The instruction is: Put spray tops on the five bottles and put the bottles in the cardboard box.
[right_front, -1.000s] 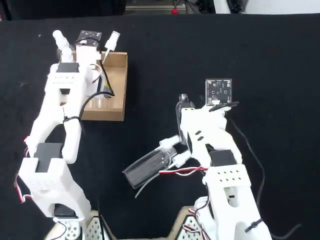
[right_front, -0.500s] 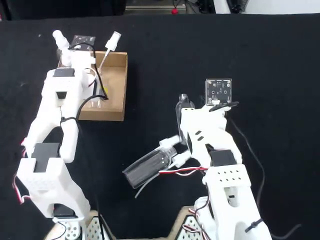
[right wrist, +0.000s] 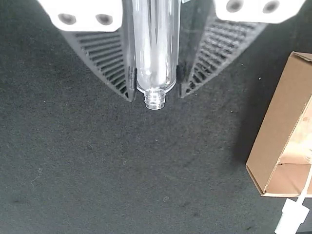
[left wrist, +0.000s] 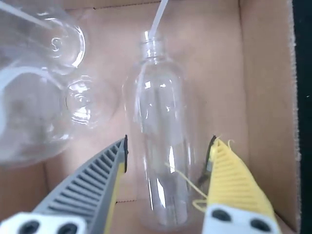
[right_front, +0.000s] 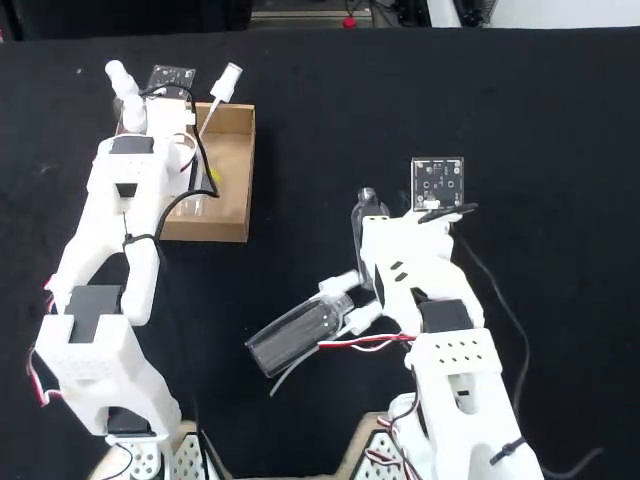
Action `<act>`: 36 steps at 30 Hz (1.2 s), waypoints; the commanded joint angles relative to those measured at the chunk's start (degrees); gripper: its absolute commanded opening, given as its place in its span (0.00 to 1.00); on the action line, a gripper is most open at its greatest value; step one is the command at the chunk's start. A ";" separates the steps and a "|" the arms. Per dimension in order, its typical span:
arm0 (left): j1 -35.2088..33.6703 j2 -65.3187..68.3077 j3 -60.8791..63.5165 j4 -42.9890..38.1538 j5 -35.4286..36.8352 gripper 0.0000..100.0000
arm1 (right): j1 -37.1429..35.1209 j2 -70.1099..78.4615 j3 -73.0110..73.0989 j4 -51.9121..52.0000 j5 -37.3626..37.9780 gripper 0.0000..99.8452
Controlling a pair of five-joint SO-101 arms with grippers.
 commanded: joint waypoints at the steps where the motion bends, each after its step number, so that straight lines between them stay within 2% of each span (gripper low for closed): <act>1: 0.57 2.02 -2.07 -0.88 -0.26 0.27 | 1.05 -1.89 -4.18 -1.49 0.35 0.14; 12: 0.84 2.90 -2.95 -0.79 -0.26 0.27 | 1.05 -1.89 -4.18 -1.49 0.35 0.14; 24: 5.41 3.16 -2.95 -0.53 -0.26 0.26 | 1.05 -1.89 -4.18 -1.49 0.35 0.14; 31: 5.32 2.81 -2.86 1.49 -0.26 0.11 | 1.05 -1.89 -4.18 -1.49 0.35 0.14; 36: 5.41 2.73 -2.68 1.76 -0.26 0.09 | 1.05 -1.89 -4.18 -1.49 0.35 0.14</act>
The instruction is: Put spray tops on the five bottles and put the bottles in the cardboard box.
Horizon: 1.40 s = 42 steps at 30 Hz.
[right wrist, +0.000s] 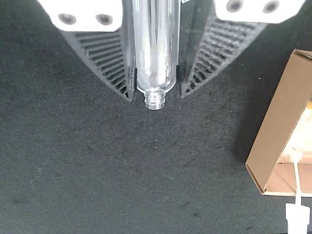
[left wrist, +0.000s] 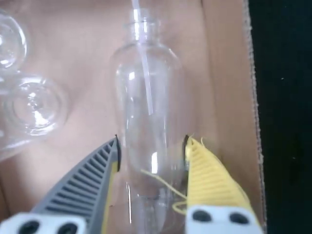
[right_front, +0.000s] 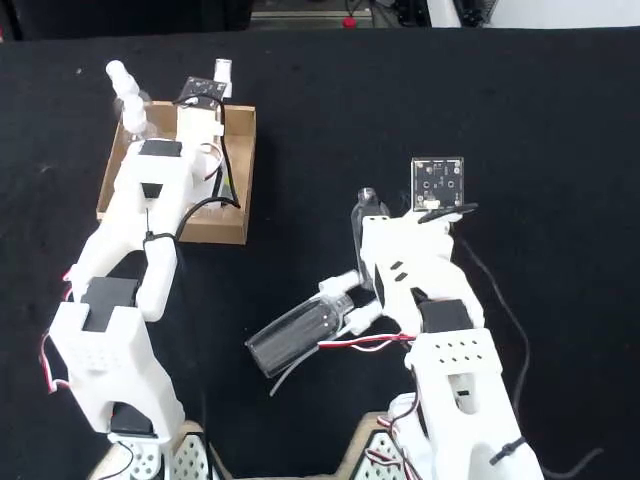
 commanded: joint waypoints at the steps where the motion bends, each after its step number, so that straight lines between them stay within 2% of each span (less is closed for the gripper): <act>1: 0.57 -0.88 -2.24 1.05 -0.53 0.09 | 1.05 -1.89 -4.18 -1.49 0.35 0.14; 13: 0.57 -0.88 -16.40 15.65 -0.53 0.09 | 1.05 -1.89 -4.18 -1.49 0.35 0.14; 20: 0.57 -0.88 -18.59 22.24 -0.53 0.09 | 1.05 -1.89 -4.18 -1.49 0.26 0.14; 30: 0.75 -7.56 -18.33 23.56 -0.62 0.09 | 1.05 -1.89 -4.18 -1.49 0.26 0.14; 42: 9.36 -9.32 -18.51 23.65 -2.46 0.09 | 1.05 -1.89 -4.18 -1.49 0.18 0.14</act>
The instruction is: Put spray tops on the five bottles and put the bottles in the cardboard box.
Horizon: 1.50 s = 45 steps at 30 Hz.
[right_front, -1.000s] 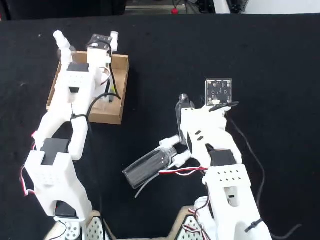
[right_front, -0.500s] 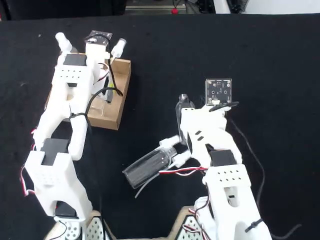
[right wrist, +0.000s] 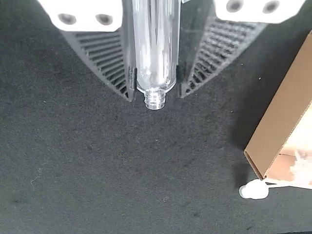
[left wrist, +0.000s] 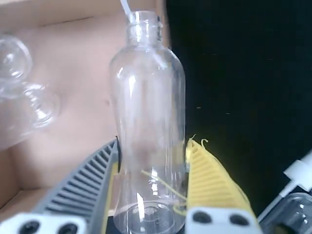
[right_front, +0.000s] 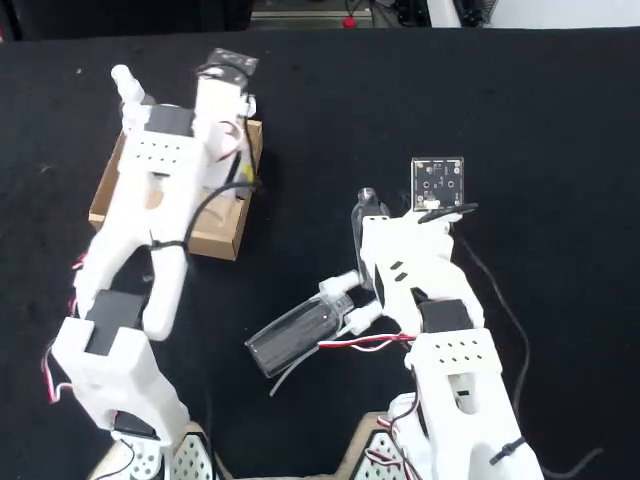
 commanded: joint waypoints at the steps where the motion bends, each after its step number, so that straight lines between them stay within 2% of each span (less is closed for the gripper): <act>1: 4.26 -3.43 -3.21 0.18 -0.53 0.09 | 1.05 -1.89 -4.18 -1.49 0.09 0.14; 10: 12.35 -3.43 -7.16 0.53 -0.62 0.08 | 1.58 -1.98 -4.18 -1.49 0.00 0.14; 20: 13.49 -3.43 -23.52 12.92 -0.62 0.08 | 1.58 -1.98 -4.18 -1.58 0.00 0.14; 26: 7.43 -3.43 -38.20 24.70 -0.62 0.08 | 1.58 -1.98 -4.26 -1.58 0.00 0.14; 30: 2.59 -7.56 -38.73 24.53 -0.53 0.08 | 3.16 -1.98 -6.37 -0.44 0.26 0.14; 34: -0.92 -18.20 -30.02 24.53 -0.62 0.08 | 5.98 -1.36 -14.20 7.91 0.35 0.14; 38: -7.43 -30.07 -20.35 24.18 -2.99 0.08 | 3.34 1.45 -22.20 14.68 0.44 0.14; 45: -28.35 -41.85 2.86 13.98 -2.99 0.08 | -3.96 16.40 -32.13 15.03 0.53 0.14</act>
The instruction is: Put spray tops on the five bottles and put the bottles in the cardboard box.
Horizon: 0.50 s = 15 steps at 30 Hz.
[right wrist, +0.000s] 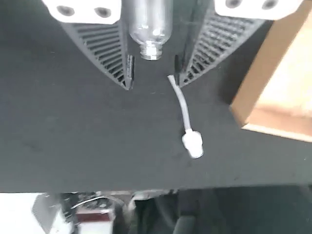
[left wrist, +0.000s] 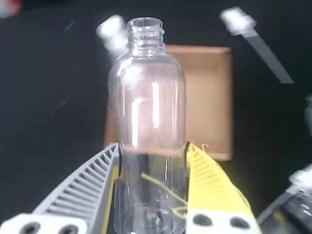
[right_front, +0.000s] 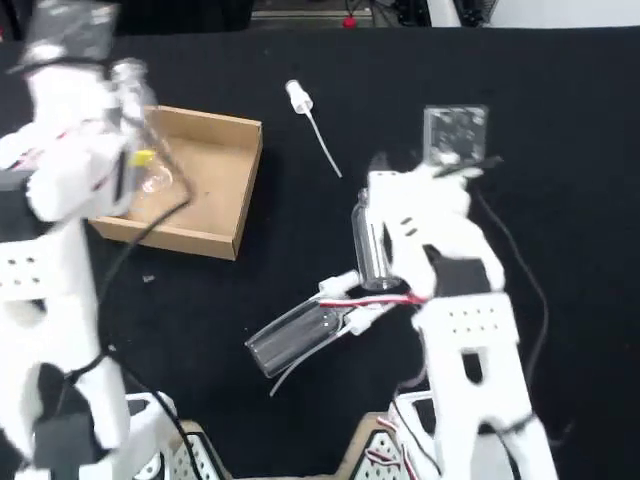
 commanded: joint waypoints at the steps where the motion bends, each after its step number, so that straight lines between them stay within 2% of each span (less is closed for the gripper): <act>1: -14.20 -8.97 14.20 -8.00 -0.35 0.08 | -3.25 7.60 -8.04 0.09 0.53 0.14; 7: -24.31 -19.34 36.79 -20.22 -0.35 0.08 | -3.34 21.14 -15.96 -4.40 0.53 0.14; 13: -25.89 -24.97 60.62 -38.15 0.26 0.08 | -1.85 31.96 -18.07 -13.36 0.53 0.14; 15: -25.80 -26.02 65.27 -42.73 3.60 0.08 | -0.53 34.86 -19.12 -16.44 0.53 0.14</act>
